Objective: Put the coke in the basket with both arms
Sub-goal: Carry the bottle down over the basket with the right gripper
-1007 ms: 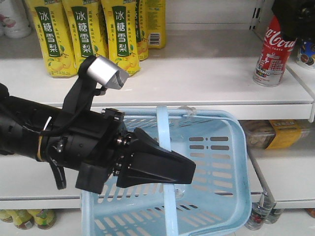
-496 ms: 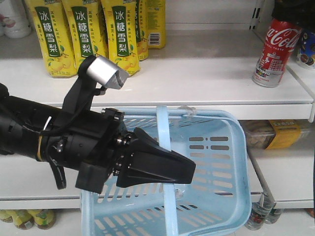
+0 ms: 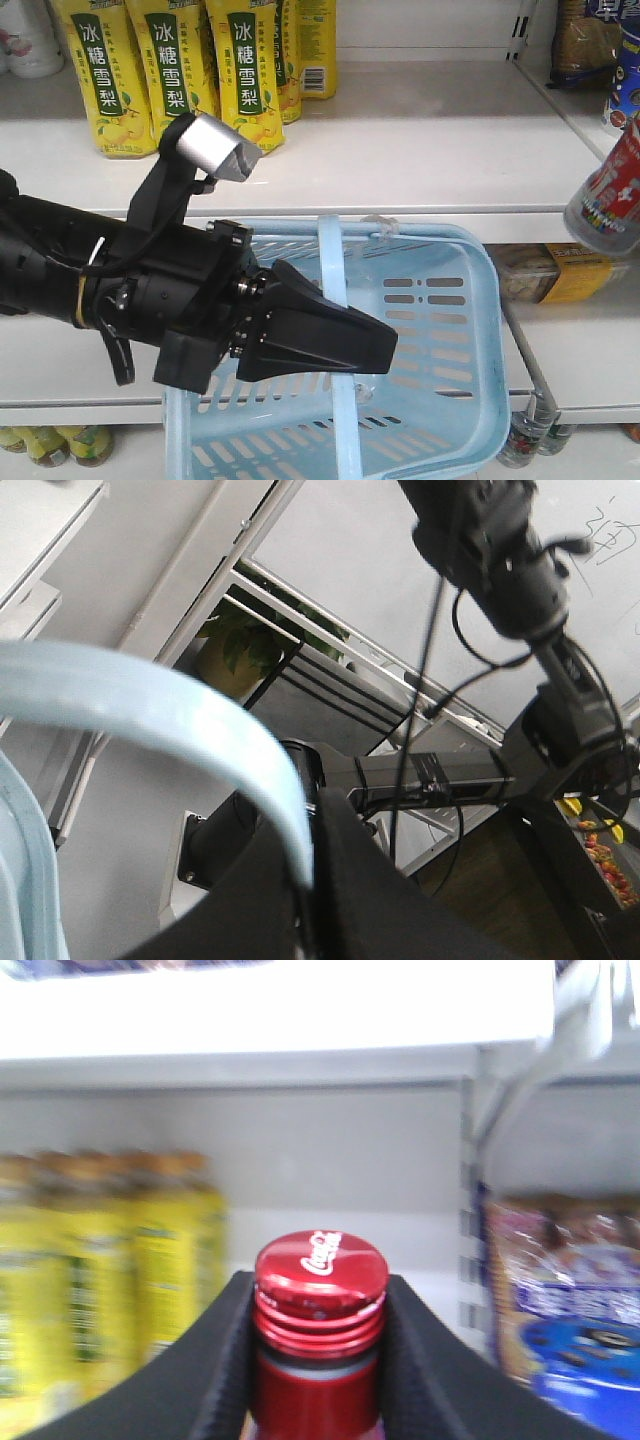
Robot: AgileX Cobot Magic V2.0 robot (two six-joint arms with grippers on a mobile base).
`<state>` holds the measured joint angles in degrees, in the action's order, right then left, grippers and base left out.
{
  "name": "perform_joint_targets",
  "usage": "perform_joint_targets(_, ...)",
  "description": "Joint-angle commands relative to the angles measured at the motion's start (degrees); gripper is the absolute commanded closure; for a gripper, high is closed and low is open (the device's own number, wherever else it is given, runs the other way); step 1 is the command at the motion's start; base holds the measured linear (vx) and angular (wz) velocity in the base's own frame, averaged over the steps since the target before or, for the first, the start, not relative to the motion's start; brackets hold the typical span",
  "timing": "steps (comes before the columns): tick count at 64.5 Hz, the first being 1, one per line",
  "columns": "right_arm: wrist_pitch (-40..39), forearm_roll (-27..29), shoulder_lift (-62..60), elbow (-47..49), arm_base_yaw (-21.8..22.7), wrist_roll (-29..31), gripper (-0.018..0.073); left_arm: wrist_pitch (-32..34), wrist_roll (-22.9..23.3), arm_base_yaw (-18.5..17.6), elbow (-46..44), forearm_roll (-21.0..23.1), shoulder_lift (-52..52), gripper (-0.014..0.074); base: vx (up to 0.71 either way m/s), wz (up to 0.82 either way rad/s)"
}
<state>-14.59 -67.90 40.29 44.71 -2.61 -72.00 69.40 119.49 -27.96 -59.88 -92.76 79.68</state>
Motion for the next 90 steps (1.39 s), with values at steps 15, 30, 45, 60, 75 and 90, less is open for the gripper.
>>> perform_joint_targets(15,-26.33,-16.64,1.06,-3.66,0.11,-24.44,0.0564,9.66,-0.47,-0.15,-1.53,5.41,-2.15,0.0603,0.0,0.0)
perform_joint_targets(30,-35.98,-18.41,11.0,-3.66,0.11,-25.59,0.0563,9.66,-0.47,-0.15,-1.53,5.41,-2.15,0.0603,0.0,0.0)
perform_joint_targets(45,-40.14,-19.94,17.85,-3.66,0.11,-24.25,0.0533,9.66,-0.47,-0.15,-1.53,5.41,-2.15,0.0603,0.0,0.0)
perform_joint_targets(60,-40.85,-19.4,20.88,-3.66,0.11,-21.73,0.0347,9.66,-0.47,-0.15,-1.53,5.41,-2.15,0.0603,0.0,0.0)
perform_joint_targets(75,-39.68,-18.88,22.42,-3.66,0.11,-21.73,0.0067,9.66,-0.47,-0.15,-1.53,5.41,-2.15,0.0603,0.0,0.0)
perform_joint_targets(90,-38.47,-14.66,22.38,-3.66,0.11,-21.23,-0.0001,9.66,-0.47,-0.15,-1.58,5.4,-2.15,0.0603,0.0,0.0)
